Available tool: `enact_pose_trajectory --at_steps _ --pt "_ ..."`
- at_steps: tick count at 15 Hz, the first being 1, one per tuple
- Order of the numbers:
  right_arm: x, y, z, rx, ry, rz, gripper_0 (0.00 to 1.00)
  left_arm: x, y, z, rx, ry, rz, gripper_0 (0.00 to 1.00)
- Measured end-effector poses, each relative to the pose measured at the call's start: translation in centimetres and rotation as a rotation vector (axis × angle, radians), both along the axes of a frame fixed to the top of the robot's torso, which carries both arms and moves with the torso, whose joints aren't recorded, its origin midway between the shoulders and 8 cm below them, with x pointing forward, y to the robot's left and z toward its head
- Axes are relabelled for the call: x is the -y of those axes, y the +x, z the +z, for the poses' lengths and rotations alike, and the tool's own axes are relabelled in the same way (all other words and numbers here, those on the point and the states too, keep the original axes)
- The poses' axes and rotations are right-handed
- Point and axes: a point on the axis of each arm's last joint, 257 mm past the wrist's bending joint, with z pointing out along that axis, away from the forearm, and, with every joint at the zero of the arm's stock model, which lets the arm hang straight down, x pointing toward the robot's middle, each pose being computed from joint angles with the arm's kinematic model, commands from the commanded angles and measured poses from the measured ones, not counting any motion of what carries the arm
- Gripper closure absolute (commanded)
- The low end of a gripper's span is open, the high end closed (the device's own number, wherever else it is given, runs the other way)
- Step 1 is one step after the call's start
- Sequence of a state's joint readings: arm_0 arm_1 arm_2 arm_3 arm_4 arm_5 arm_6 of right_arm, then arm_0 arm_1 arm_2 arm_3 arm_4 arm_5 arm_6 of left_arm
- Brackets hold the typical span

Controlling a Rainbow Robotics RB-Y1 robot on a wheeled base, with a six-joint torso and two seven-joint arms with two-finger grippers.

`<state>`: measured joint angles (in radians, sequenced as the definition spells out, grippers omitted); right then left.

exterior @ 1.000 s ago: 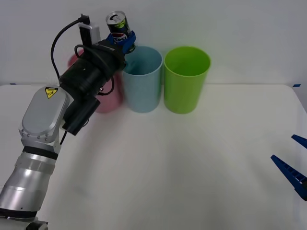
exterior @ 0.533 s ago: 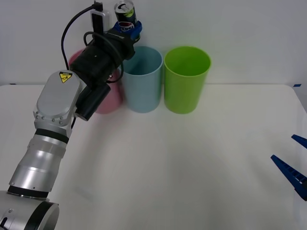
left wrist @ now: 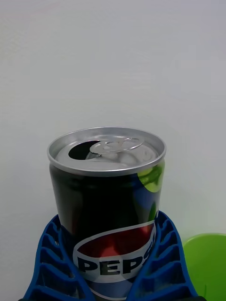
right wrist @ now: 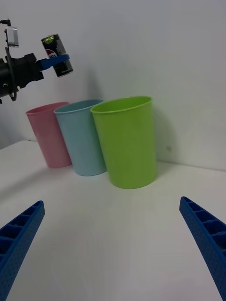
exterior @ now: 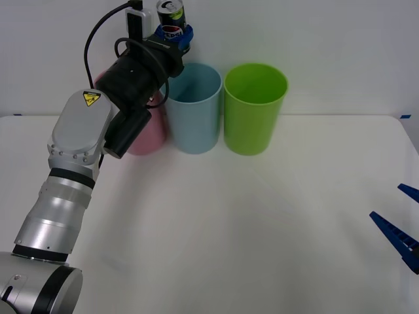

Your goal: Grasp the object on the table and drop it into the matching bin: aluminum can to the light blue bin, PET bottle to the pink bin.

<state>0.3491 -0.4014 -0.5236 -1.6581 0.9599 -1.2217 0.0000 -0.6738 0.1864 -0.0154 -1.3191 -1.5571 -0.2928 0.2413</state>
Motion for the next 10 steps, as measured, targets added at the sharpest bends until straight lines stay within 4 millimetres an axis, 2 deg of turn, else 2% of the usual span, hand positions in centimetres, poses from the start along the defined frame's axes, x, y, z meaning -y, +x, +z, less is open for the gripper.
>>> enact_pose_trajectory --at_steps 1,2,3,10 --pt "0.0 0.0 0.0 0.0 0.0 0.0 0.0 0.03 -0.01 0.0 -0.001 -0.002 -0.001 0.95" --pt "0.0 0.0 0.0 0.0 0.0 0.0 0.0 0.03 -0.01 -0.01 -0.001 -0.002 -0.001 0.75" --pt "0.0 0.0 0.0 0.0 0.0 0.0 0.0 0.06 -0.01 -0.02 -0.002 -0.002 -0.002 0.0" --pt "0.0 0.0 0.0 0.0 0.0 0.0 0.0 0.45 -0.16 -0.05 -0.007 -0.013 -0.015 0.0"
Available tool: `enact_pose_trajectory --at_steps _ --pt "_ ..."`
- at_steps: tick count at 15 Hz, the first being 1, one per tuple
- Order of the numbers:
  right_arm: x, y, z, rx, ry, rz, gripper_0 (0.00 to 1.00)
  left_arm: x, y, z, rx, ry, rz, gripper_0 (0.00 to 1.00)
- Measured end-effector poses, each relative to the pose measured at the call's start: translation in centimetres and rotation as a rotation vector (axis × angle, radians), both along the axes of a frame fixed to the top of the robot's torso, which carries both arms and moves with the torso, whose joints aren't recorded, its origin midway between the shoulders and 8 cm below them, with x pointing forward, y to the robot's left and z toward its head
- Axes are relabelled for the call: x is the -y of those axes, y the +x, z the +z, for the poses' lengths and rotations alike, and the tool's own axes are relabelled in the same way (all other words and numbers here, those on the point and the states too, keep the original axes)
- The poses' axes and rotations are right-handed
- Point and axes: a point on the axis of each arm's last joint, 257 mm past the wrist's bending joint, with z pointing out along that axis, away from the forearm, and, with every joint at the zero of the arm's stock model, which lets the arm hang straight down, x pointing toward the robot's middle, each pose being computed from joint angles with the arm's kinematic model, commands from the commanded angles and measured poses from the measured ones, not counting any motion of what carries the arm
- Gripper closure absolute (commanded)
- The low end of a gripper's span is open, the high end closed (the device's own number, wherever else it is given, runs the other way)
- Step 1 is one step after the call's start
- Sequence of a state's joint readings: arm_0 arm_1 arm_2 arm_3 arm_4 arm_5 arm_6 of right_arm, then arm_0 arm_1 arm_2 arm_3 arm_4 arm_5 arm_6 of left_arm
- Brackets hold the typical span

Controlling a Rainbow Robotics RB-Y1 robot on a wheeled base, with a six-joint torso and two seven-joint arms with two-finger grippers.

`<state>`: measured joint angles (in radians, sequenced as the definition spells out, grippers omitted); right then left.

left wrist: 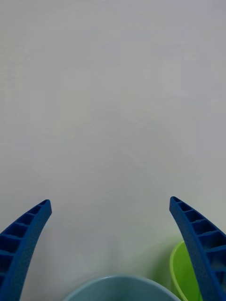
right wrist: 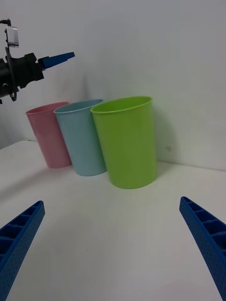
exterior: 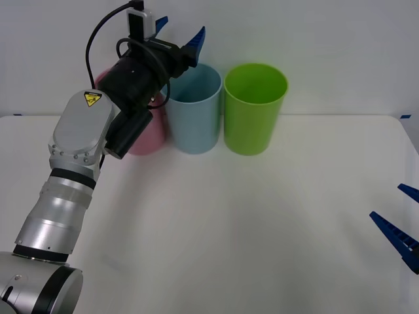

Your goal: Grasp the object on the table and drop it into the matching bin: aluminum can to the light blue bin, PET bottle to the pink bin.

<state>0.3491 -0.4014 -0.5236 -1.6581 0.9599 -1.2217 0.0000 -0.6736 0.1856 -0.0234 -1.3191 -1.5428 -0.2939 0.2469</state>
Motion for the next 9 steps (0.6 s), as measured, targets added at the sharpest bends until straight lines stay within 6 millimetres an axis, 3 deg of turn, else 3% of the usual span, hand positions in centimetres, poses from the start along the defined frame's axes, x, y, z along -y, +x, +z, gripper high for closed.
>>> enact_pose_trajectory --at_steps 9 --pt "0.0 0.0 0.0 0.0 0.0 0.0 0.0 -0.67 -0.15 -0.75 -0.023 -0.029 -0.014 0.0"
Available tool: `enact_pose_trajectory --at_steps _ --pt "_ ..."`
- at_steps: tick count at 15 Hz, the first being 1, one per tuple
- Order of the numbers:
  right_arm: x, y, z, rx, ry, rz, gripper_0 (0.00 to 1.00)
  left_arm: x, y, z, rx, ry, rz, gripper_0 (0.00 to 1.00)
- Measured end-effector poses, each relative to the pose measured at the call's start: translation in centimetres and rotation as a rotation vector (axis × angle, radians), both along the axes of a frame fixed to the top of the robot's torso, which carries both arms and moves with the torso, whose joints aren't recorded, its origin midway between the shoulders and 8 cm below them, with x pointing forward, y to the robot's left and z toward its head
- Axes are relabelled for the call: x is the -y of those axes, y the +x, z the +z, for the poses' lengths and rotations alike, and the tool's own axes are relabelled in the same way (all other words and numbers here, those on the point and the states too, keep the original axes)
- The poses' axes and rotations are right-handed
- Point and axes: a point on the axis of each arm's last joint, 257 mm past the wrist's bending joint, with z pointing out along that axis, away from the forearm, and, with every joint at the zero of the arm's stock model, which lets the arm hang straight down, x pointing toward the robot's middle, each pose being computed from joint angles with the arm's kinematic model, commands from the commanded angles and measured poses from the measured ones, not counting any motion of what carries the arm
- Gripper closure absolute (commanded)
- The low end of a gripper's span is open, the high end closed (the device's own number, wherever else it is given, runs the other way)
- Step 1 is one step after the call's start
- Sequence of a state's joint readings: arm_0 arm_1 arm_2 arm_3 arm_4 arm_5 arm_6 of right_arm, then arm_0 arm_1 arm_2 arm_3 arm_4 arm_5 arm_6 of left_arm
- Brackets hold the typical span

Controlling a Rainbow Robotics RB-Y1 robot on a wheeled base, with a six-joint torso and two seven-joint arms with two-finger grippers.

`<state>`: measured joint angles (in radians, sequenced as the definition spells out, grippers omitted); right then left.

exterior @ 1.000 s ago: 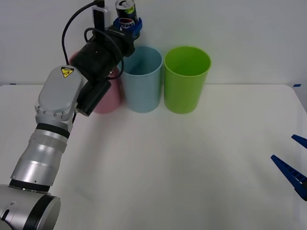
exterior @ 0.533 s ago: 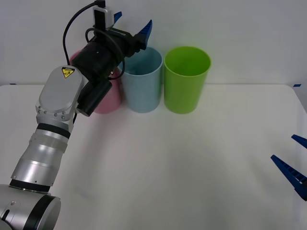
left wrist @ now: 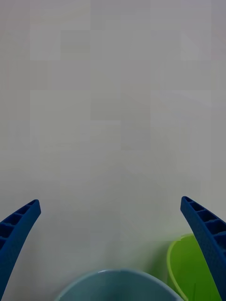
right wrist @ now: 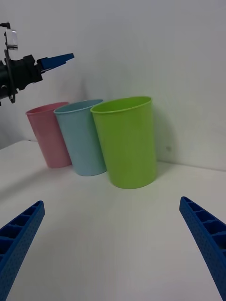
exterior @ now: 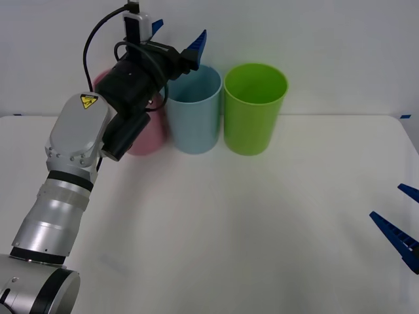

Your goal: Grasp the object on the table and drop it into the matching bin: aluminum can to the light blue bin, PET bottle to the pink bin.

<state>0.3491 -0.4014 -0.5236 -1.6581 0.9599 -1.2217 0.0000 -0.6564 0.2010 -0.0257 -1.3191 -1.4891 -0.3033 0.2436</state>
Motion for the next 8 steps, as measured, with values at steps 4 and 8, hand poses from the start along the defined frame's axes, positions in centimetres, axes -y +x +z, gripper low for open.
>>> enact_pose_trajectory --at_steps 4,8 --pt "0.0 0.0 0.0 0.0 0.0 0.0 0.0 -1.1 -0.5 -0.8 -0.021 -0.024 -0.018 0.0" --pt "0.0 0.0 0.0 0.0 0.0 0.0 0.0 -3.0 -2.3 -1.7 -0.029 -0.071 -0.023 0.0"
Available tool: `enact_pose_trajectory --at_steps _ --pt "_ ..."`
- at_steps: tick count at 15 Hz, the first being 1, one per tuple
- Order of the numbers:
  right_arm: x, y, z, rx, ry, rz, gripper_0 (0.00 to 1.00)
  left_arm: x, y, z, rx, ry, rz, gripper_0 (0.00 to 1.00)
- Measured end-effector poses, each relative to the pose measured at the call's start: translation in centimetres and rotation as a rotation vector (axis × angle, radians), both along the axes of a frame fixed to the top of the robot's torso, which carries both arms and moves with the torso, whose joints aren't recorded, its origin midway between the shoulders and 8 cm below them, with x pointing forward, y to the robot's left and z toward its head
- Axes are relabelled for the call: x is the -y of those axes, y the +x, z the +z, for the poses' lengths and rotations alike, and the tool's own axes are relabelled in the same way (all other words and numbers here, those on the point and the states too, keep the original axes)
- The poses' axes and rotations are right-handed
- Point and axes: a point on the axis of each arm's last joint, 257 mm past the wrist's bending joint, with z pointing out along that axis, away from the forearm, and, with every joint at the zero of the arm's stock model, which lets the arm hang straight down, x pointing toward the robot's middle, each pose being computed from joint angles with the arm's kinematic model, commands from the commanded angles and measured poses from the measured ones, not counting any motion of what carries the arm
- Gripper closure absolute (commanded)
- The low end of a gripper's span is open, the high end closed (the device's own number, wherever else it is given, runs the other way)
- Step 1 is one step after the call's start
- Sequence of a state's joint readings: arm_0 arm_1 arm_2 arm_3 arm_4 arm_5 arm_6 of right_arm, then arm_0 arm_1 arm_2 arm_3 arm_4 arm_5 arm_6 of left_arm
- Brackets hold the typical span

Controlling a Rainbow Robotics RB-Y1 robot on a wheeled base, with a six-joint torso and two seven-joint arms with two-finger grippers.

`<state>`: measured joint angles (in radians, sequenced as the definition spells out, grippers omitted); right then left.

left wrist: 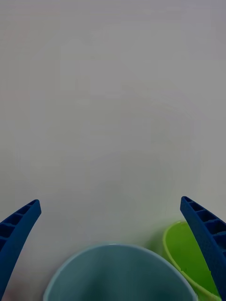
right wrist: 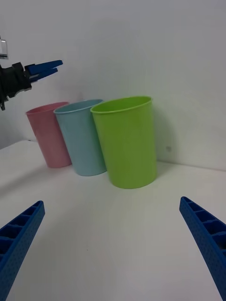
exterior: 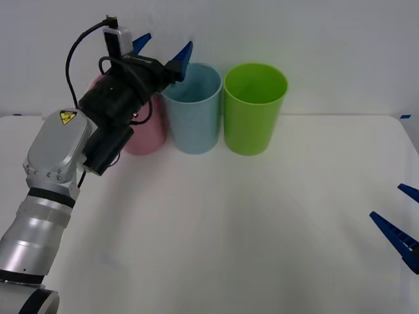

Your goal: Grasp the object on the table and drop it into the matching bin: aluminum can to the light blue bin, PET bottle to the pink bin.

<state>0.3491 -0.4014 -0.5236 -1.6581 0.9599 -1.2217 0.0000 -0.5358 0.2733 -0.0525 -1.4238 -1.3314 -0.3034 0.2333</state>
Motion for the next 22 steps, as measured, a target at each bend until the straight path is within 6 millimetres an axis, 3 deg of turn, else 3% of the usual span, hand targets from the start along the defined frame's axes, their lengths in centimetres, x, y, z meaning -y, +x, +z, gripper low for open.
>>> enact_pose_trajectory --at_steps 12,22 --pt "0.0 0.0 0.0 0.0 0.0 0.0 0.0 -8.9 -7.1 -2.5 -0.026 -0.071 0.035 0.0" --pt "0.0 0.0 0.0 0.0 0.0 0.0 0.0 -16.3 -14.3 -7.4 -0.088 -0.009 0.023 0.0"
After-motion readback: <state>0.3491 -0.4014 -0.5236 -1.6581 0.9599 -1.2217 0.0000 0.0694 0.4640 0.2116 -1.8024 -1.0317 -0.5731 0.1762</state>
